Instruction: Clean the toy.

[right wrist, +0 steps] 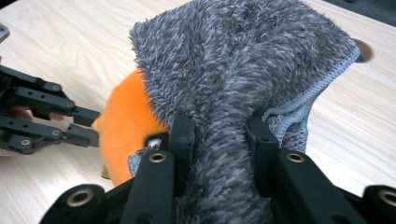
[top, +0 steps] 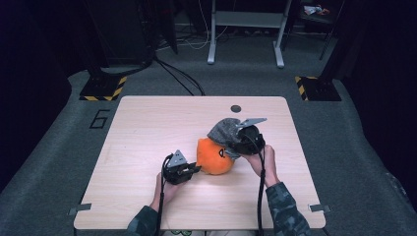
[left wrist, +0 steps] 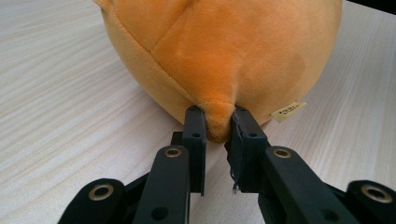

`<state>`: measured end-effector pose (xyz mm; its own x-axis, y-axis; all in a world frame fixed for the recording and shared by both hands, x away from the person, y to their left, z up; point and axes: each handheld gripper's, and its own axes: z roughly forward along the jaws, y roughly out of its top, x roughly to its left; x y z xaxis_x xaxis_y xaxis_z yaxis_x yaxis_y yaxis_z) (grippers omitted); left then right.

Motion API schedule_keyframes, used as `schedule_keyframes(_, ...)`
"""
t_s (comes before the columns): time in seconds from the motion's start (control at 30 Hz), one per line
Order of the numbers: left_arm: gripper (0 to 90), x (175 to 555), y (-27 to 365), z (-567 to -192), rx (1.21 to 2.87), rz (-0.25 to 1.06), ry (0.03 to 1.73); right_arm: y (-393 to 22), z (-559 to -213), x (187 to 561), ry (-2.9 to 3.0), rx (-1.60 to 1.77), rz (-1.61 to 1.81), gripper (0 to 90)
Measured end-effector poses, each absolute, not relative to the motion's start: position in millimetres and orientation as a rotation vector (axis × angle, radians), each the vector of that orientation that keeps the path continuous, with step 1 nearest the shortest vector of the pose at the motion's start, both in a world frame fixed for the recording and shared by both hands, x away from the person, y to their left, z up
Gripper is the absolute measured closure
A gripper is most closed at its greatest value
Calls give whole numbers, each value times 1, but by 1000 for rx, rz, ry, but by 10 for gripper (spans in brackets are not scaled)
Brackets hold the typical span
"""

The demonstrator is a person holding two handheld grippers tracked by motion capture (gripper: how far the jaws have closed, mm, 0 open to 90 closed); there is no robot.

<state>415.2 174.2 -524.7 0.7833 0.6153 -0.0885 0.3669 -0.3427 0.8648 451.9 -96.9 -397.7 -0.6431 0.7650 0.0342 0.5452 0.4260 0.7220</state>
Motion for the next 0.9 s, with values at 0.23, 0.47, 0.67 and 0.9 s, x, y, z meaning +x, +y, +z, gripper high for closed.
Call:
schedule_keyframes(0.23,778,414,174,-525,1967,323,730,-69,-397,457,2462,1064,998,685)
schedule_keyframes(0.47,780,412,173,-524,1975,342,696,-45,-394,457,2506,996,973,685)
schedule_keyframes(0.67,782,412,173,-524,1971,329,699,-34,-404,459,2518,965,885,685)
schedule_keyframes(0.9,783,413,173,-524,1970,322,704,-51,-404,460,2496,1012,896,685)
